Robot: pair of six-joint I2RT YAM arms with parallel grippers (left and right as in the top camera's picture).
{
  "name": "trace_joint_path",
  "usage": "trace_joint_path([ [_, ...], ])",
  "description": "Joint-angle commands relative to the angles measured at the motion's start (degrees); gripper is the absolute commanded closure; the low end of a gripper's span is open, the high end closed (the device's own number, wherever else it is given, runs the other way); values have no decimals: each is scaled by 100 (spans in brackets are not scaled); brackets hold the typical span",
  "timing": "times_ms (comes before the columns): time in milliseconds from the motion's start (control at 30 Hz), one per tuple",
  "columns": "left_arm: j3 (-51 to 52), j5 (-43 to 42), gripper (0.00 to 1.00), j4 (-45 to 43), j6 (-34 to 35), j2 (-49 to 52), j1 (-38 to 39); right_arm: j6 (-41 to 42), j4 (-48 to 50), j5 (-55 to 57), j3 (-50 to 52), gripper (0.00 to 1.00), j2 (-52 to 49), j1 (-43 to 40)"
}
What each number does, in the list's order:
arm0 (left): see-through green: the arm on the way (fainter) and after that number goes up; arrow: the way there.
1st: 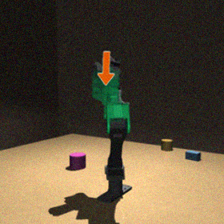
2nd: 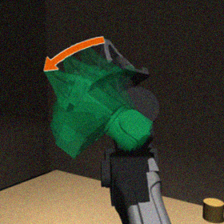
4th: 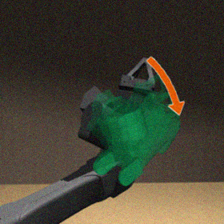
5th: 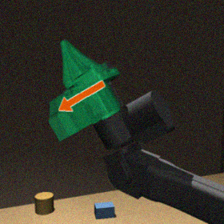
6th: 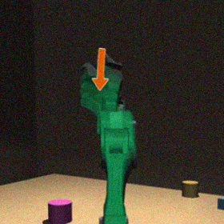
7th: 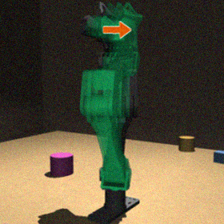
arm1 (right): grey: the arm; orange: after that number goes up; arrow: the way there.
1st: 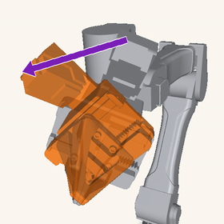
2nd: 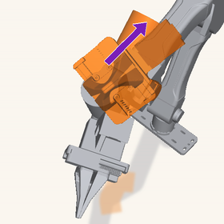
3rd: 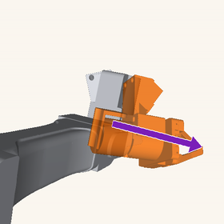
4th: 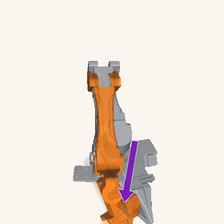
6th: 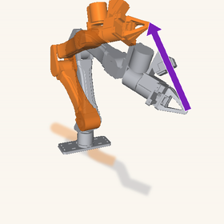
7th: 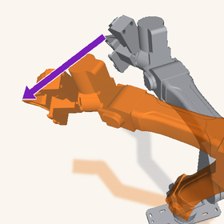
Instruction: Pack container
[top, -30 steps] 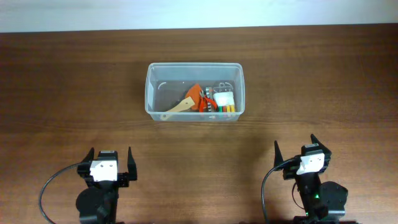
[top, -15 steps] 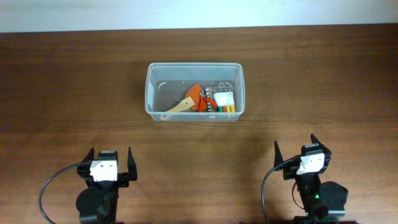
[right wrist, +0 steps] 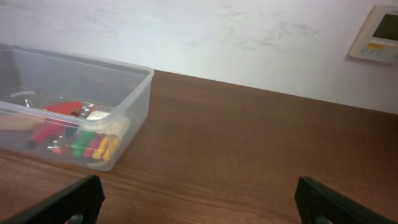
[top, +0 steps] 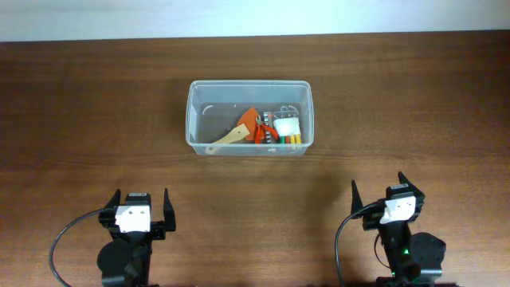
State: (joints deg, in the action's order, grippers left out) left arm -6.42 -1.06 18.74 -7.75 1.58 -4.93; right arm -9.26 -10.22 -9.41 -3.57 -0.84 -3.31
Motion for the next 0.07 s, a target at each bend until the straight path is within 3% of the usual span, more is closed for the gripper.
trace_joint_path([
  [0, 68, 42, 1, -26, -94, -55, 28, -17, 0, -72, 42, 1, 52, 35],
  [33, 68, 42, 1, -26, -94, -55, 28, -17, 0, -72, 42, 1, 52, 35],
])
